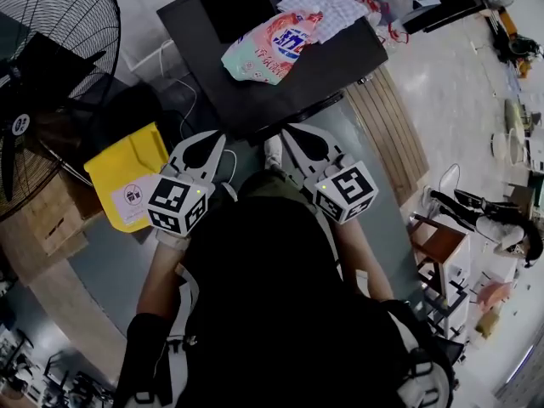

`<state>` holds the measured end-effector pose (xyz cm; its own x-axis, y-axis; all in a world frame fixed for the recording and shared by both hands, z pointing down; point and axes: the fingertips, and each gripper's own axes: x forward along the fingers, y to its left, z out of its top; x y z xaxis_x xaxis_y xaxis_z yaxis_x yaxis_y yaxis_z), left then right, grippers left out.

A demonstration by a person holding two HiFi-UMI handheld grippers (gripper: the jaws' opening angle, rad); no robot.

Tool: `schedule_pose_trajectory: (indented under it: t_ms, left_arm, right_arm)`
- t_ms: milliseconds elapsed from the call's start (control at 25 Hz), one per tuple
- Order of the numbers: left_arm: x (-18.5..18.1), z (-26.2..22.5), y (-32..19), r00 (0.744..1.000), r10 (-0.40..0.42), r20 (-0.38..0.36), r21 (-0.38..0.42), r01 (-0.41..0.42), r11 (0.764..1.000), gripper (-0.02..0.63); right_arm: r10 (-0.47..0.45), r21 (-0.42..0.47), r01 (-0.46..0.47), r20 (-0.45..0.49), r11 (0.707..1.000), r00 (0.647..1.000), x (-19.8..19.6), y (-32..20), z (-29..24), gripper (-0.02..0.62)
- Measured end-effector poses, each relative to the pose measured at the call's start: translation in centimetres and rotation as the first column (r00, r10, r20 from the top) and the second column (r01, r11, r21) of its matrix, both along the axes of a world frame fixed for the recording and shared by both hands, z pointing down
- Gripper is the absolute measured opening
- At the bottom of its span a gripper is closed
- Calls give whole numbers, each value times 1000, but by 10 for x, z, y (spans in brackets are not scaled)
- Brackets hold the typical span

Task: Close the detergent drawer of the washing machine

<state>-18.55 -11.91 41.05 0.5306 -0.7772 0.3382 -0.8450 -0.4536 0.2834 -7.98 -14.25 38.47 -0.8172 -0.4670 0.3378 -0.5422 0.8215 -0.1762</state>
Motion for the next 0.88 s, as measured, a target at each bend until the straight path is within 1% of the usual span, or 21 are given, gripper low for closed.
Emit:
schedule_pose_trajectory:
  t_ms: [120,240,360,560,680,880]
  left_arm:
    - [-14,-29,2,999,-26,19,74,24,997,11]
    - [-22,-55,7,999,-41,30,146,36,989,11]
    - [-28,-74,13,997,-61,54,199,49,979,11]
    - [-34,-96,24,992,-95,81,246,72,967,11]
    - [-35,-104,28,993,-90,81,277,65,959,11]
    - [-35,-110,37,995,-69,75,302,44,952,11]
  right_arm:
    - [-5,54,4,19,999,1000,-7,6,-28,15]
    - [-11,98,8,35,995,999,-13,15,-52,15]
    - [-13,140,7,45,990,999,-16,23,-70,15]
    - [-19,231,5,56,973,998,-24,37,-96,15]
    - [-19,262,3,59,965,998,-28,43,-105,16]
    - [-23,309,10,38,951,999,-36,53,-108,17]
